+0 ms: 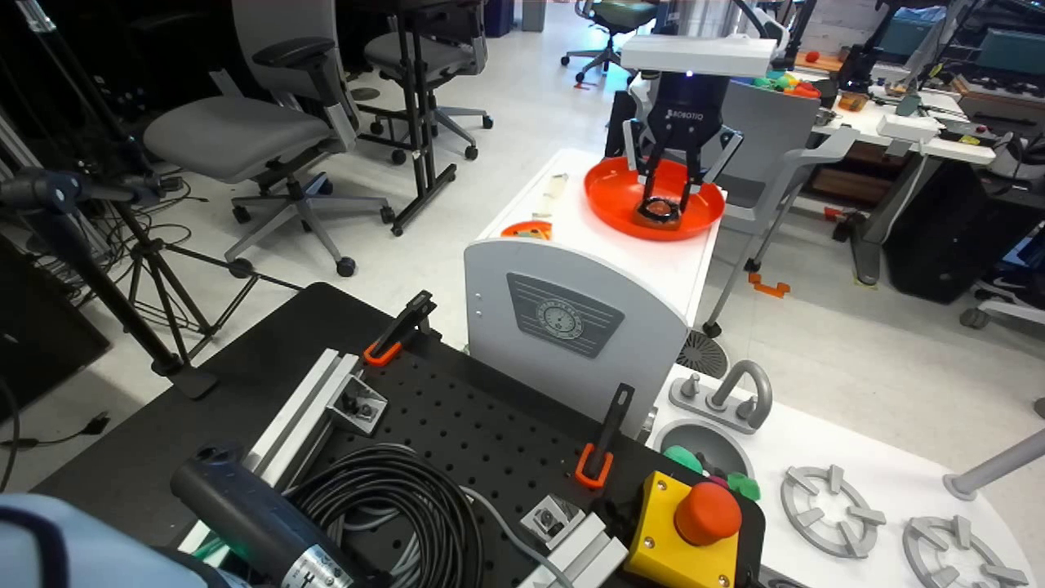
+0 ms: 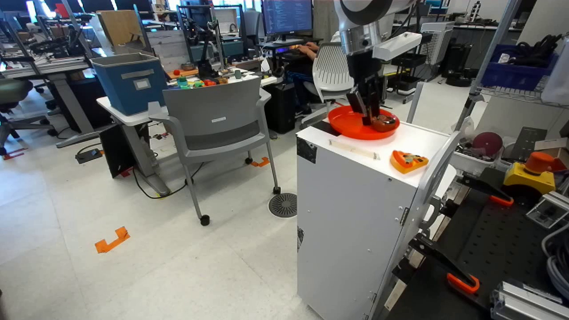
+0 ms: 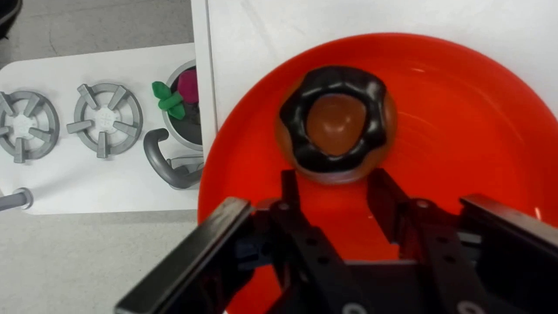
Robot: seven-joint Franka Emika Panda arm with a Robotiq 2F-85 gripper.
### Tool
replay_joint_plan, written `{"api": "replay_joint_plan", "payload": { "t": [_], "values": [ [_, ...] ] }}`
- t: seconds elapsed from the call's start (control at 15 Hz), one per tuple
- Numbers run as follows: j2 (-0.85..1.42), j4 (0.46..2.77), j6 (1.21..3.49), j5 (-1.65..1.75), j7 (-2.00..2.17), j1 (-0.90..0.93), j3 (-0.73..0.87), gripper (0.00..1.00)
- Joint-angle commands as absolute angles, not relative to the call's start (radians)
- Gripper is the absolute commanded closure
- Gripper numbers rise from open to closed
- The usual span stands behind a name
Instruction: Remove the donut from the plate
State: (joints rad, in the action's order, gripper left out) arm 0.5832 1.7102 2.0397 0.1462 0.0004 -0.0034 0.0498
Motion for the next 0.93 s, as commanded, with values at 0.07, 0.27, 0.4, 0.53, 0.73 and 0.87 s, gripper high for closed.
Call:
{"api": "replay_joint_plan", "payload": {
  "t": [0.07,0.27,0.4,0.53,0.73,0.87],
  "values": [
    [0.589,1.707,2.056,0.142,-0.026,-0.015,0.043,0.92],
    [0.588,1.705,2.055,0.140,-0.025,-0.016,0.042,0.58],
    [0.588,1.705,2.054,0.140,-0.023,-0.016,0.043,0.48],
    [0.588,1.703,2.049,0.138,-0.021,-0.018,0.043,0.35],
    [0.586,1.705,2.050,0.136,-0.020,-0.020,0.043,0.12],
    [0.584,1.707,2.053,0.135,-0.019,-0.020,0.043,0.00]
  ]
}}
